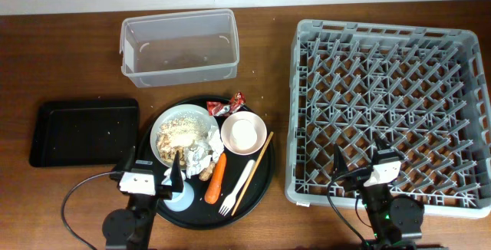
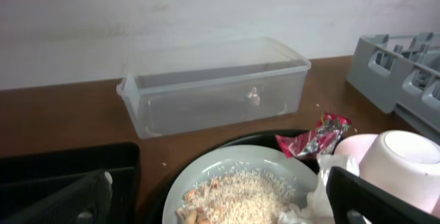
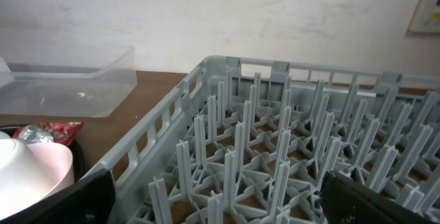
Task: Sort waste into correct bins and load items into the dishwasher rack
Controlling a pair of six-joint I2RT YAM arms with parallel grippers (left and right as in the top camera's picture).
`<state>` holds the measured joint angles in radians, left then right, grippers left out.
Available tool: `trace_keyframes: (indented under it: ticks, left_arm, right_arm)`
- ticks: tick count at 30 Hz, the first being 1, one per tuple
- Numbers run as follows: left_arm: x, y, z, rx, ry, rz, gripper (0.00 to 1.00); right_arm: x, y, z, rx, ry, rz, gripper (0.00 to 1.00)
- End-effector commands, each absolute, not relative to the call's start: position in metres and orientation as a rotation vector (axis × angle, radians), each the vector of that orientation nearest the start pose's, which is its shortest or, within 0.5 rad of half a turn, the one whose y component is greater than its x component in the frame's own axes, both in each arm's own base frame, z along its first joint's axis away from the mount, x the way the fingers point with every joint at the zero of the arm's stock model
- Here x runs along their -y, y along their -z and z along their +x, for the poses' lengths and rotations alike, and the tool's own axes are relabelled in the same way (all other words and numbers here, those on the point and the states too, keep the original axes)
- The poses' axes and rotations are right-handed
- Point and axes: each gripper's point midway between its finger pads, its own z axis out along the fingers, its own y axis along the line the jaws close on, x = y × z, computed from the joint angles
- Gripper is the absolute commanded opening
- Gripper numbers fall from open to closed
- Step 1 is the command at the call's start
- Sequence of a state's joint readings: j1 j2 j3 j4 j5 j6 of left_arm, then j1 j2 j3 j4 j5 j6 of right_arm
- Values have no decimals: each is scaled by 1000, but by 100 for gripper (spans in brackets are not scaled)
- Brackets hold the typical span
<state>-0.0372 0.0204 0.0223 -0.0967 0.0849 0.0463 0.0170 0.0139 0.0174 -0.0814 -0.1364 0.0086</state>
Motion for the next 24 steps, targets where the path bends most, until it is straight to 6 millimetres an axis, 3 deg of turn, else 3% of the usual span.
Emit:
trace_keyframes:
  ticks: [1,8,15,24]
  left_arm:
    - [24,-168,239,-1687,54,153,99]
    - [24,-178,228,-1811,61,155,99]
    - [24,-197,234,-1955,69,158,99]
    - [24,-207,244,-2320,91,163,99]
  right_arm:
    - [-31,-177,239,-1650,-190,-80,98]
    - [-31,-210,239,-1773,-195,-72,98]
    - [-32,-243,251,-1988,-204,-57,98]
    - [-34,-256,246,-2338,-231,-34,98]
